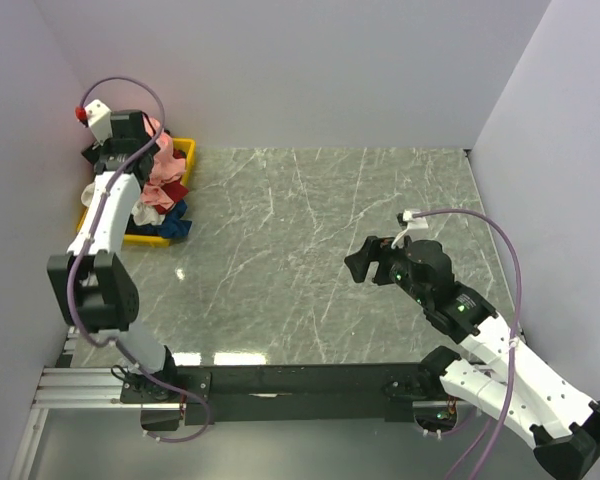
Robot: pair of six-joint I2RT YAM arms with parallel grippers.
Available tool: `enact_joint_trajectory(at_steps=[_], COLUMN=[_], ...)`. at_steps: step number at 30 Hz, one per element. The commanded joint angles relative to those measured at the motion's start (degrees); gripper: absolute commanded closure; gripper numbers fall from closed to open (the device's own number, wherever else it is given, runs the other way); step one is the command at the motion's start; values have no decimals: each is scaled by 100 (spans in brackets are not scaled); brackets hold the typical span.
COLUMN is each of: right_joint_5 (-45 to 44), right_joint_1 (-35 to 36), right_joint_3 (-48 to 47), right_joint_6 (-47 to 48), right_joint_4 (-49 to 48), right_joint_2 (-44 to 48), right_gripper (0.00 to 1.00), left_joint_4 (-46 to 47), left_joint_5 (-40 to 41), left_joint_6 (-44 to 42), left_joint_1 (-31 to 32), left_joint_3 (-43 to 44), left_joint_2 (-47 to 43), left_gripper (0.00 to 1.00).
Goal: Fold and stack the t-shirts
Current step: Grab the tshirt from the pile
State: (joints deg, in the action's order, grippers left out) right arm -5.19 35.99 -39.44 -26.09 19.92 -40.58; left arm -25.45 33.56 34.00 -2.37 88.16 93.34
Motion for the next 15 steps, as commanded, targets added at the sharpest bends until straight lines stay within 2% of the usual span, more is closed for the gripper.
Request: enact_joint_trajectory(at_steps=[1, 4, 6, 11, 13, 14, 15], right_joint_5=[44, 9, -34, -149, -175, -184, -184], right_joint_1=[5, 14, 14, 14, 14, 22, 14], right_joint_3=[121, 112, 86, 68, 59, 51, 33], right_joint_6=[33, 42, 51, 68, 60, 60, 68], right_joint_4=[-278, -287, -261, -252, -261, -261, -243], right_joint_2=[103, 41, -11, -55, -90, -117, -134], right_gripper=[9, 9, 9, 10, 10, 10, 10], left_joint_4=[436, 252, -3, -48, 23, 5, -30], left_joint_5=[89, 133, 2, -271, -350, -350, -376], left_joint_6=[-542, -587, -570, -491, -491, -491, -517], left_joint_1=[-158, -202, -220, -220, -229, -220, -220], left_joint_3=[622, 1254, 1721, 1881, 1819, 1827, 1845], left_joint_2=[421, 1062, 1510, 1758, 1714, 1688, 1687], left_gripper=[10, 11, 15, 28, 41, 52, 59])
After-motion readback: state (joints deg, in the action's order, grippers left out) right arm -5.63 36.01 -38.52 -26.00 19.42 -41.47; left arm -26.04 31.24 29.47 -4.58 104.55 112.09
